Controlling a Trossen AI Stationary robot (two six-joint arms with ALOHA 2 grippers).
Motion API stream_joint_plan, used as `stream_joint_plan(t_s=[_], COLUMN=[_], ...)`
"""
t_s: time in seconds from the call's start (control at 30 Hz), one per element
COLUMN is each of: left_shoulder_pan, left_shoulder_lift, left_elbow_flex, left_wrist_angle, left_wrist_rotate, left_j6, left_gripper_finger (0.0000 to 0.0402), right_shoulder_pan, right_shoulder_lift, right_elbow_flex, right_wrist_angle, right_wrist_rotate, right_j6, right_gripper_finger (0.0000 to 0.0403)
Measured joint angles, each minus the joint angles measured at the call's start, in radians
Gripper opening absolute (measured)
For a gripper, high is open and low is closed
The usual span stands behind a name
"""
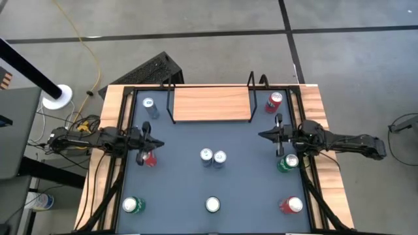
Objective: Place canned beverage on shelf
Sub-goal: Put the bottom right blue soda can on the shelf
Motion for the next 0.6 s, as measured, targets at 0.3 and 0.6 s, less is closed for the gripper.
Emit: stream_joint_plan(t_s=[0.3,0.6], left_shoulder_pan=[0.0,0.0], left_shoulder_lift=[0.001,0.152], left_elbow_flex=[0.001,0.075], left_wrist_angle=[0.164,0.173], left_wrist_rotate=[-0.018,0.02], left_j6=[0.045,0.131], left_gripper_finger=[0.0,0.0], right_shoulder_pan=[0.004,0.088], right_shoulder_lift=[0.021,0.321], right_elbow_flex=[0.046,0.202], right_wrist_angle=[0.152,0.196], right_wrist_rotate=[-0.001,-0.001], right_j6=[0.018,0.018], right_gripper_finger=[0.0,0.0002])
